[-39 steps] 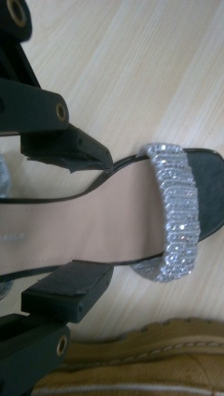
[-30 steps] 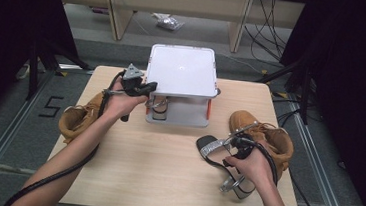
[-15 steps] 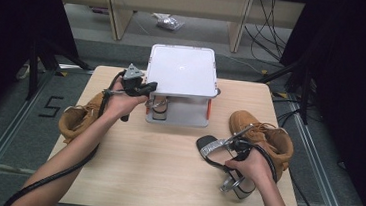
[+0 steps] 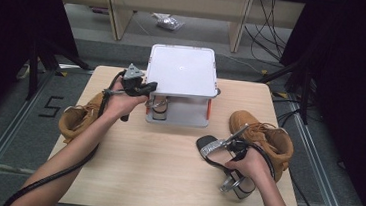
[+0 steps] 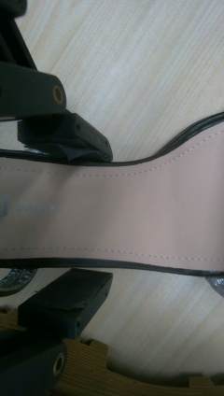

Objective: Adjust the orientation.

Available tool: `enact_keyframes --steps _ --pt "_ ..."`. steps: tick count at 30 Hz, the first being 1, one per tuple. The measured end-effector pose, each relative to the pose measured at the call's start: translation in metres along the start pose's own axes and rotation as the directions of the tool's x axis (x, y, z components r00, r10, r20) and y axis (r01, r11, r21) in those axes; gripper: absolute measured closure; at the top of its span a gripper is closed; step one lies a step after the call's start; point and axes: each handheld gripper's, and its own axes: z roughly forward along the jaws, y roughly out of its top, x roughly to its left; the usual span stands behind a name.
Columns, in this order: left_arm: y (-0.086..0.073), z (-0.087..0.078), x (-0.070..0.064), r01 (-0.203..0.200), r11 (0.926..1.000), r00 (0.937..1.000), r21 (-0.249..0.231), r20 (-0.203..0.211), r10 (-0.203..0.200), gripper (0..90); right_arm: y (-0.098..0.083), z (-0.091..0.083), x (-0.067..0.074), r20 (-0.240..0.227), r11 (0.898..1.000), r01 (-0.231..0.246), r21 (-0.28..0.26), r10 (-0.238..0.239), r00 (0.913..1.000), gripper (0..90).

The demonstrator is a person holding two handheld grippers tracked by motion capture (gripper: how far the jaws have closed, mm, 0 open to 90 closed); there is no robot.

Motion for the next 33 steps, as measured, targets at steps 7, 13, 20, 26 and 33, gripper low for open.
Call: enact_keyframes --steps 7,13,20,26,33 --pt "0.0 0.0 0.0 -0.001 1.0 1.0 0.001 -0.001 0.001 89.5 0.002 0.003 0.0 0.0 1.0 0.007 0.015 -0.007 1.0 37.2" --pt "0.0 0.0 0.0 -0.002 1.0 1.0 0.002 0.0 0.002 89.5 0.005 0.004 0.0 -0.006 0.999 0.017 0.036 -0.017 0.9998 38.2" --pt "0.0 0.0 0.0 -0.002 1.0 1.0 0.001 0.001 0.002 89.6 0.009 0.008 -0.001 0.007 0.996 0.069 0.06 -0.07 0.9975 41.2" --pt "0.0 0.0 0.0 -0.005 1.0 1.0 0.003 0.0 0.005 89.6 0.01 0.007 0.001 0.018 0.998 0.034 0.06 -0.035 0.9992 42.9" --pt "0.001 0.0 0.0 -0.01 0.9999 0.9999 0.007 -0.001 0.01 89.5 0.01 0.005 0.007 0.016 0.996 -0.049 0.077 0.048 0.9987 43.8"
